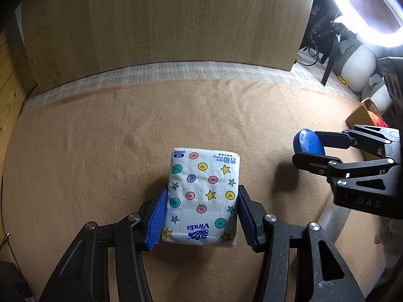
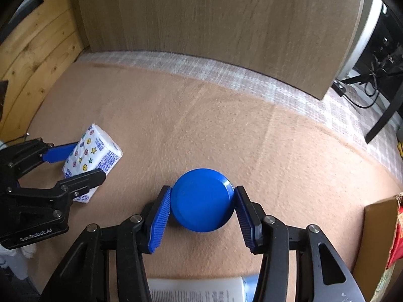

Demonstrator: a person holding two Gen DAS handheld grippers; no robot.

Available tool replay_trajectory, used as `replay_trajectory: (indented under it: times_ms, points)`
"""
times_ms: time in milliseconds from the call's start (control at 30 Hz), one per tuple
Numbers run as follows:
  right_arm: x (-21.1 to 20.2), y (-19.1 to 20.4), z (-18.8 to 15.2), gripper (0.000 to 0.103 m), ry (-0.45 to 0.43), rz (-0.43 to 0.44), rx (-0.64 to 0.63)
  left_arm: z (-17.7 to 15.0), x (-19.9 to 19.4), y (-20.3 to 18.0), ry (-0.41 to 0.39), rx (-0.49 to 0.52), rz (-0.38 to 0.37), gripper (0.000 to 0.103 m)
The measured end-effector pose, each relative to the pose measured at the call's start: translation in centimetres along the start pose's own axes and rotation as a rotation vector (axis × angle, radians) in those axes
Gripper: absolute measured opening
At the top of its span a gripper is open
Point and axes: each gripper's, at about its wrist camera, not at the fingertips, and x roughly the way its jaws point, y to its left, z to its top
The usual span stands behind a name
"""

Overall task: Organize objects
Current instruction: 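Lift the tissue pack and blue lid and carry them toward the box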

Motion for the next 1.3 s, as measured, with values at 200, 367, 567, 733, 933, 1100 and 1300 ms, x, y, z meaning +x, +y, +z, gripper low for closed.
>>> replay_trajectory:
  times_ms: [200,367,567,733,933,1100,1300]
  points:
    - [-3.5,-2.3,-1.7,0.046,-0.051,0.023,0.05,0.3,-2.0,-2.0,-0.036,0.007,-0.021,0.056]
    - [-7.1,-5.1,-3.7,0.046,-0.101,0.017,0.089,0.8,-3.5,-5.7,-0.065,0.034,-0.06,0.056]
    - [-11.0,-9.7,-7.0,0.046,-0.141,-0.027,0.149,1.9,-3.9,-11.6,-0.093,0.092,-0.123,0.056]
    - [-13.6,-14.1,-10.3,0.046,-0.166,-0.078,0.212,2.7,-4.1,-17.9,-0.1,0.154,-0.187,0.056]
    - [-15.8,-19.0,-14.4,0.046,-0.174,-0.128,0.301,3.7,-4.5,-25.3,-0.099,0.219,-0.248,0.056]
    - [-16.7,-22.1,-17.5,0.046,-0.165,-0.167,0.359,4.1,-3.8,-31.3,-0.089,0.281,-0.29,0.056]
    - [-17.1,-24.4,-19.9,0.046,-0.152,-0.195,0.393,4.3,-2.5,-36.6,-0.067,0.334,-0.313,0.056]
